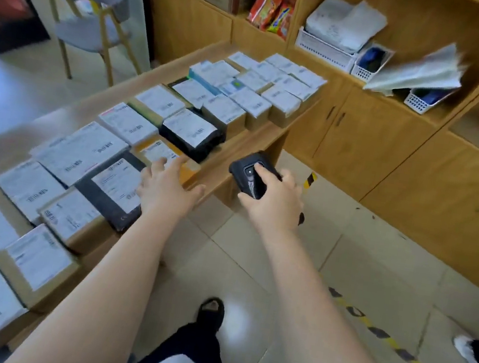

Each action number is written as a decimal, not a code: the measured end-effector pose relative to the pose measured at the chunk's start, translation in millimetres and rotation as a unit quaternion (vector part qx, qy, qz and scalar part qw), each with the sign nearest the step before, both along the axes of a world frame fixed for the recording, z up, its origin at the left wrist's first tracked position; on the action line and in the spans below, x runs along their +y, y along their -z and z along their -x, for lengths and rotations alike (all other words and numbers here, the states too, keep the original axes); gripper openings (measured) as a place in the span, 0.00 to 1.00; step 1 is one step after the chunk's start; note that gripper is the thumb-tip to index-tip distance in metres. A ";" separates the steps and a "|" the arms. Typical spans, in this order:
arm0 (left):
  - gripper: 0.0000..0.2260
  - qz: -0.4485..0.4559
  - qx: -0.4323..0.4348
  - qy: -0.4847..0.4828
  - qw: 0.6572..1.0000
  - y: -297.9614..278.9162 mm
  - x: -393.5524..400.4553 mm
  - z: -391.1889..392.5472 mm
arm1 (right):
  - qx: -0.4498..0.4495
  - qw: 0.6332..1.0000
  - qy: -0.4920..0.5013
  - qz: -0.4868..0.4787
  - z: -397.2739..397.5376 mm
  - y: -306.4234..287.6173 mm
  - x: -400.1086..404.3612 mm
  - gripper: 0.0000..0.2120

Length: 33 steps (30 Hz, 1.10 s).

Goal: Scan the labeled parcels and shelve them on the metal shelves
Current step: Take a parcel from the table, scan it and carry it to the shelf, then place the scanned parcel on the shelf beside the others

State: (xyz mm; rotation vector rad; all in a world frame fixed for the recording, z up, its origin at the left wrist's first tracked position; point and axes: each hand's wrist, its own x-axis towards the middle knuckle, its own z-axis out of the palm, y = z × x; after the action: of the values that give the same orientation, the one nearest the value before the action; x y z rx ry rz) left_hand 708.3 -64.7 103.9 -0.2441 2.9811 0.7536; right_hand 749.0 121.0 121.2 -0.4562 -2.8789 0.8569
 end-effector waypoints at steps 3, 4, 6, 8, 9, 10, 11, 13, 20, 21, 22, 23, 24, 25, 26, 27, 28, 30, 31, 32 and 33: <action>0.31 -0.006 -0.010 -0.009 1.000 1.5 26.3 76.4 | 0.008 1.000 -0.029 0.003 72.8 5.8 21.6 0.30; 0.31 -0.008 -0.012 -0.004 1.000 1.4 34.4 104.1 | 0.007 0.999 -0.033 0.005 97.8 6.5 28.7 0.30; 0.32 -0.004 -0.028 0.005 1.000 -1.8 49.7 159.4 | -0.009 0.999 -0.040 0.007 147.6 5.5 42.9 0.30; 0.33 0.009 -0.050 0.002 0.999 -7.7 65.9 210.2 | -0.012 0.999 -0.050 0.010 193.9 1.7 57.6 0.30; 0.33 0.014 -0.056 0.002 0.998 -10.8 74.8 233.4 | -0.009 0.999 -0.052 0.012 216.2 0.1 65.4 0.30; 0.33 0.016 -0.060 0.002 0.998 -13.7 84.6 254.9 | -0.008 0.999 -0.051 0.012 237.5 -1.6 73.5 0.30; 0.32 0.018 -0.062 0.001 0.998 -15.6 94.2 274.1 | -0.007 0.999 -0.049 0.010 258.1 -1.9 81.4 0.30; 0.32 0.023 -0.063 -0.003 0.998 -14.7 113.0 307.3 | -0.005 0.999 -0.050 0.005 297.1 0.9 96.8 0.30; 0.31 0.021 -0.097 -0.073 0.992 17.5 162.1 416.6 | -0.004 0.991 -0.133 -0.002 437.7 24.0 152.8 0.30; 0.32 0.020 -0.106 -0.097 0.989 22.3 168.9 432.1 | -0.007 0.988 -0.155 -0.006 459.0 28.0 161.3 0.30; 0.32 0.020 -0.114 -0.123 0.986 26.5 176.2 447.2 | -0.011 0.984 -0.177 -0.006 480.3 31.7 169.9 0.30; 0.33 0.019 -0.122 -0.147 0.981 29.8 184.4 461.2 | -0.015 0.980 -0.199 -0.005 502.0 35.7 178.1 0.30; 0.32 0.018 -0.130 -0.168 0.977 32.3 193.1 473.9 | -0.019 0.975 -0.220 -0.005 522.8 39.0 186.4 0.30; 0.32 0.017 -0.137 -0.186 0.973 34.1 202.2 485.4 | -0.022 0.971 -0.238 -0.004 542.7 41.4 194.3 0.30; 0.31 0.017 -0.144 -0.203 0.968 35.2 211.3 494.6 | -0.022 0.967 -0.254 0.001 560.5 43.8 201.7 0.30; 0.30 0.019 -0.147 -0.218 0.965 36.2 219.6 502.1 | -0.019 0.964 -0.267 0.008 577.0 45.7 208.3 0.30; 0.29 0.023 -0.149 -0.231 0.961 37.0 226.7 508.6 | -0.013 0.961 -0.276 0.015 591.9 47.7 214.1 0.30; 0.30 0.029 -0.150 -0.257 0.954 39.9 236.2 519.4 | 0.006 0.957 -0.290 0.025 618.9 53.8 222.4 0.30; 0.30 0.030 -0.151 -0.272 0.950 41.9 239.0 524.6 | 0.014 0.955 -0.296 0.034 630.9 57.3 224.0 0.30; 0.31 0.028 -0.153 -0.285 0.946 43.8 240.8 529.8 | 0.024 0.953 -0.300 0.042 641.8 60.6 224.5 0.30; 0.31 0.023 -0.152 -0.296 0.943 46.3 241.7 536.0 | 0.034 0.951 -0.303 0.050 652.1 64.1 224.1 0.29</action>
State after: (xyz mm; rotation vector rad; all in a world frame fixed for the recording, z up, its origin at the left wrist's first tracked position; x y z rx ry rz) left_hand 172.3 177.0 57.6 -1.1784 2.6272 0.6035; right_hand 97.0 345.0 57.1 0.4777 -2.9433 1.0621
